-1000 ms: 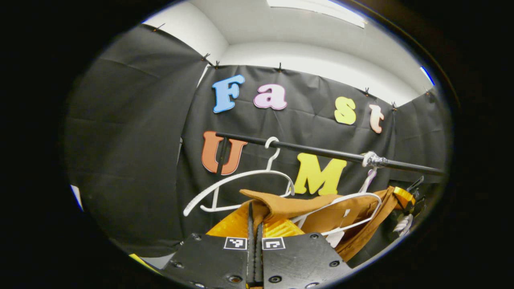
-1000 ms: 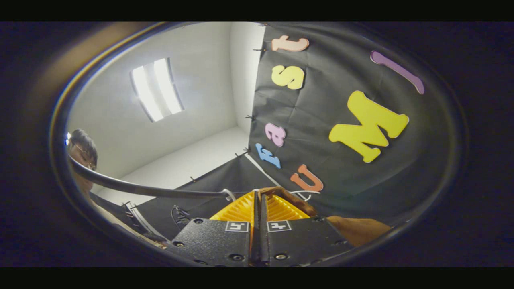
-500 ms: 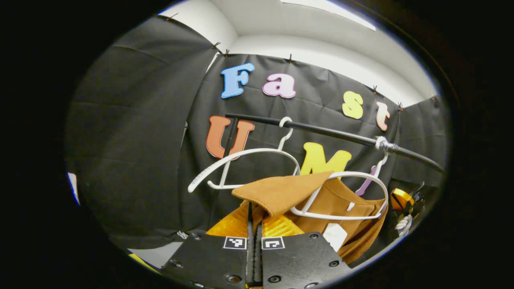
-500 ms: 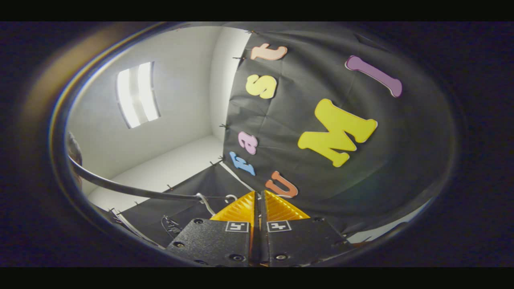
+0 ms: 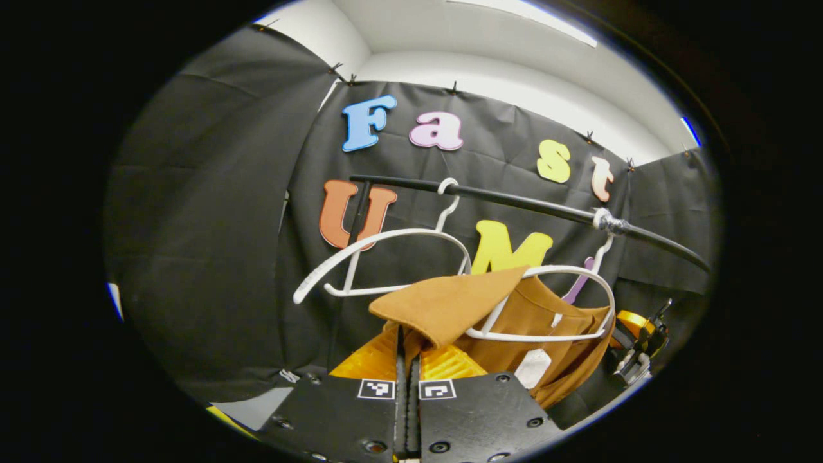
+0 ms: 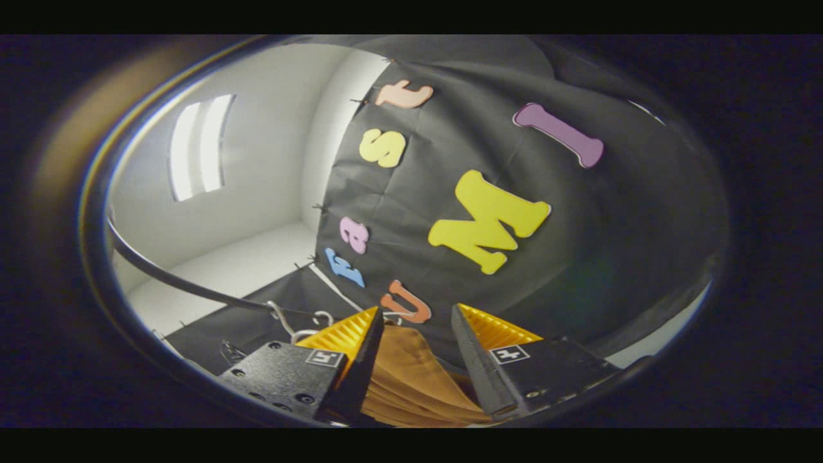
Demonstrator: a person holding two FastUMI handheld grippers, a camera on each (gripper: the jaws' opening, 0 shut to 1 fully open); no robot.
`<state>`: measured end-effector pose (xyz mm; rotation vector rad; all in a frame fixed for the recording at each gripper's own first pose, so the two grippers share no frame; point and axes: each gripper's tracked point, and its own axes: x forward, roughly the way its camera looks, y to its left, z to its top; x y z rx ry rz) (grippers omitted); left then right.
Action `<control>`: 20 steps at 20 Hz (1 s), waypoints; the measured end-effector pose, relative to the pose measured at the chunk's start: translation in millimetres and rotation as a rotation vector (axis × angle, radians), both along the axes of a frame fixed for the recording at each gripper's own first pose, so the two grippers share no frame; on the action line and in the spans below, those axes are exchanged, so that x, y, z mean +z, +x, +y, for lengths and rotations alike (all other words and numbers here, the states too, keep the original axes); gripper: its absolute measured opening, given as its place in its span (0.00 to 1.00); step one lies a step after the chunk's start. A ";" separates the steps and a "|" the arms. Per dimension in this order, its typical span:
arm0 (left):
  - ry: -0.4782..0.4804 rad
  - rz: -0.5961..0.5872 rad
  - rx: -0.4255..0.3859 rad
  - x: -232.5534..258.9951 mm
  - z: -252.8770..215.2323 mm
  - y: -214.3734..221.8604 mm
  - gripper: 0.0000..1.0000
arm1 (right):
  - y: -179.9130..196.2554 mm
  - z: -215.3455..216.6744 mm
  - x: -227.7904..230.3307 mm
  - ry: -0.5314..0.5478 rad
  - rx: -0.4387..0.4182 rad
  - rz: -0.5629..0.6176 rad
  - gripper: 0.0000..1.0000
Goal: Grasp the clothes on the hanger with both hands and then place them into the laundry hamper below.
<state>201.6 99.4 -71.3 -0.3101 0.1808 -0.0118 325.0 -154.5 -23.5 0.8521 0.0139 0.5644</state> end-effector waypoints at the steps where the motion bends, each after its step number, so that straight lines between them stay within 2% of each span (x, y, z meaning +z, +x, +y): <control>1: 0.005 -0.002 -0.003 -0.1 0.4 0.1 0.05 | -6.9 10.4 -12.5 -0.051 0.043 0.031 0.71; 2: 0.002 -0.003 -0.006 0.0 0.7 -0.3 0.05 | -13.9 17.6 -22.4 -0.090 0.073 0.054 0.80; 4: -0.003 -0.008 -0.011 0.4 1.6 0.5 0.05 | -20.0 19.8 -14.3 -0.077 0.101 0.034 0.96; 7: -0.007 -0.014 -0.027 2.2 0.3 -2.3 0.05 | -28.3 39.3 -6.6 -0.008 0.205 0.007 0.95; 10: 0.002 -0.009 -0.025 0.4 1.3 -0.2 0.05 | -3.0 36.4 -32.5 -0.140 0.135 0.027 0.96; 12: -0.011 -0.010 -0.024 2.0 1.9 -0.5 0.05 | -5.3 46.6 -25.9 -0.169 0.156 0.000 0.95; 14: -0.015 -0.011 -0.017 3.0 2.3 -1.2 0.05 | -6.1 54.0 -28.2 -0.185 0.197 0.000 0.85; 16: -0.014 -0.011 -0.017 4.4 2.1 -0.1 0.05 | -8.1 57.7 -22.7 -0.148 0.236 -0.002 0.68; 17: -0.012 -0.007 -0.019 3.1 1.7 -1.8 0.05 | -7.7 58.6 -20.4 -0.129 0.246 -0.003 0.54; 19: -0.009 -0.001 -0.026 2.3 -1.3 -2.4 0.05 | -12.6 57.4 -17.7 -0.101 0.255 -0.016 0.34; 20: -0.004 0.001 -0.028 1.3 -0.4 -1.9 0.05 | -14.6 57.2 -16.7 -0.094 0.259 -0.020 0.19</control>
